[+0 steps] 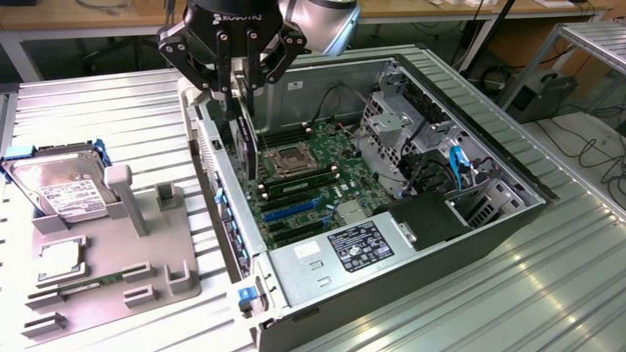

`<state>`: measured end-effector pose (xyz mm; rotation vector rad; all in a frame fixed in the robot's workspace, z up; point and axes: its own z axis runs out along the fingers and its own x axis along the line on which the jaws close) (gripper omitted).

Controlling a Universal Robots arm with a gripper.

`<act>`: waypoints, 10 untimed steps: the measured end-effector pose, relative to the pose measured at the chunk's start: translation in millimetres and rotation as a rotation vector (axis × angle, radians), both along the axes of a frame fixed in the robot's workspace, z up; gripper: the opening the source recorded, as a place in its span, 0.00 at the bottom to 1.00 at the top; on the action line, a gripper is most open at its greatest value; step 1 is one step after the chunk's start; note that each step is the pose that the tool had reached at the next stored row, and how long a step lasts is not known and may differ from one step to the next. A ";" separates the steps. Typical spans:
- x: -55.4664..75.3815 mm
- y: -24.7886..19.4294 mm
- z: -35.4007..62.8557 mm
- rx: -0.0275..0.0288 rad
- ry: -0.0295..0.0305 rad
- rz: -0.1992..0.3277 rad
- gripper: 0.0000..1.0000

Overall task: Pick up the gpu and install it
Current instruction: 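Pick up the gpu and move the gpu toward the slot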

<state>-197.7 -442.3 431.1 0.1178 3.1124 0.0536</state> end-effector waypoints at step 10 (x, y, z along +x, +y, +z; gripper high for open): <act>9.3 0.0 0.0 -0.0002 0.0000 0.000 0.26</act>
